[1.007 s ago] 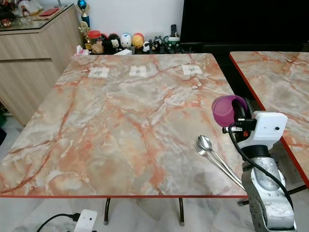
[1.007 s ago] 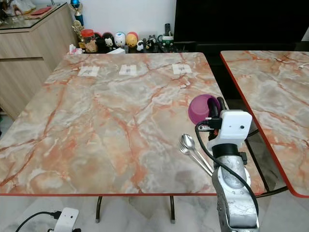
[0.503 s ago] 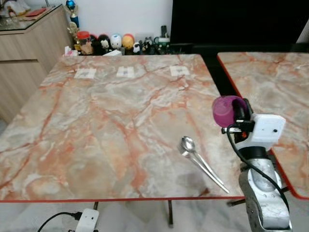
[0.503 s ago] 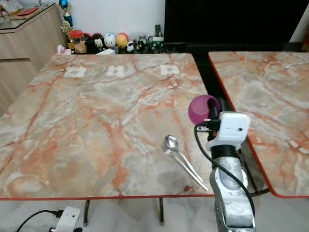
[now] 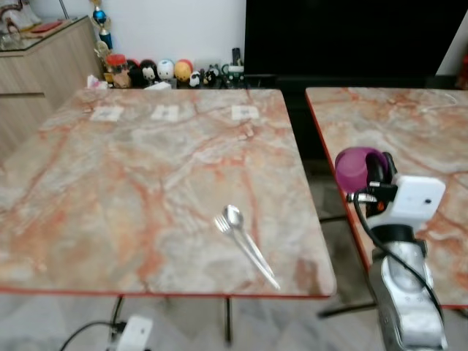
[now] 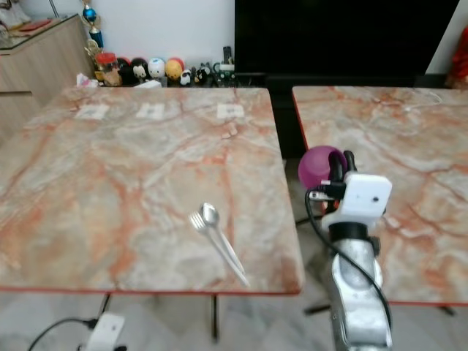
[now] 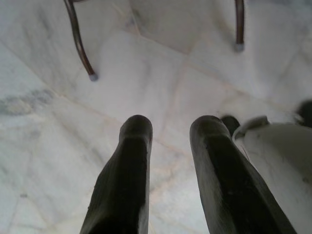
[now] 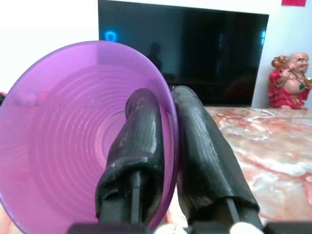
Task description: Setting the table
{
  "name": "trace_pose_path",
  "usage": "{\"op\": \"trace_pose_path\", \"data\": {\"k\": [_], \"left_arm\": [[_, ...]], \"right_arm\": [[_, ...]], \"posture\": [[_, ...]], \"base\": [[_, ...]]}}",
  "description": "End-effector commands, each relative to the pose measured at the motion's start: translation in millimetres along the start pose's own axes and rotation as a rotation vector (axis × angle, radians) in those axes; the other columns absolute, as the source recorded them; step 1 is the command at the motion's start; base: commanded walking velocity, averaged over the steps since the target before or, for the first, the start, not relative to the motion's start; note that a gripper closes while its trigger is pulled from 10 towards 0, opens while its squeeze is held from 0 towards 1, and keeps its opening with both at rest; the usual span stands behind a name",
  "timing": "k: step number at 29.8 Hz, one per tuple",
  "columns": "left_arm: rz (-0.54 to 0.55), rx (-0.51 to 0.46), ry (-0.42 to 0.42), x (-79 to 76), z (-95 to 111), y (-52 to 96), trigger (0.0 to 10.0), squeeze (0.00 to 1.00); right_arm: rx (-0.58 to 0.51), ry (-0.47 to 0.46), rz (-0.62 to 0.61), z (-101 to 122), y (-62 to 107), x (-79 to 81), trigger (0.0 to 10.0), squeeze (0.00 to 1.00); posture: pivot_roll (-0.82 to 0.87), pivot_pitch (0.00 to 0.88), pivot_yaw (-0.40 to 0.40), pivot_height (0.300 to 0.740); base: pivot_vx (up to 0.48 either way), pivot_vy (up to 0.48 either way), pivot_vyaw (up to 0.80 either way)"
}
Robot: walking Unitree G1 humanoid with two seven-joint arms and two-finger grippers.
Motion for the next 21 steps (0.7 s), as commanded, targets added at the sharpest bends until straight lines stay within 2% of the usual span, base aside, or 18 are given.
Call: {"op": "trace_pose_path", "data": {"k": [1, 10, 17, 21], "left_arm": [[-0.007, 0.003, -0.005, -0.8, 1.3, -0.5, 10.0, 0.0], [-0.011, 0.004, -0.01, -1.0, -0.2, -0.2, 10.0, 0.0], [-0.023, 0.008, -0.026, -3.9, -1.8, 0.2, 10.0, 0.0], [-0.027, 0.012, -0.027, -4.2, -1.5, 0.0, 10.0, 0.0]], "right_arm": [[-0.026, 0.019, -0.029, 6.0, -0.9, -8.2, 10.0, 0.0], [-0.021, 0.025, -0.043, 4.0, 0.4, -11.5, 10.0, 0.0], [-0.047, 0.03, -0.061, 11.4, -4.3, -17.3, 10.0, 0.0], [-0.049, 0.027, -0.067, 12.1, -6.3, -18.1, 10.0, 0.0]], "posture": [[-0.03, 0.0, 0.024, 0.74], [-0.04, 0.0, 0.029, 0.74], [-0.05, 0.0, 0.032, 0.74], [-0.04, 0.0, 0.035, 0.74]], "base": [[0.0, -0.472, 0.0], [0.0, -0.474, 0.0], [0.0, -0.472, 0.0], [0.0, -0.091, 0.0]]}}
Point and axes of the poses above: a point about 5 cm out from each wrist's last joint towards the gripper, its own y axis pointing back from the gripper into the wrist, its own z axis along the axis of the wrist's last joint, x = y × z, the point moved 3 cm from there along -y, pointing out of the wrist towards the gripper, and after that the axes turned 11 degrees about -y, right-handed, at the moved point
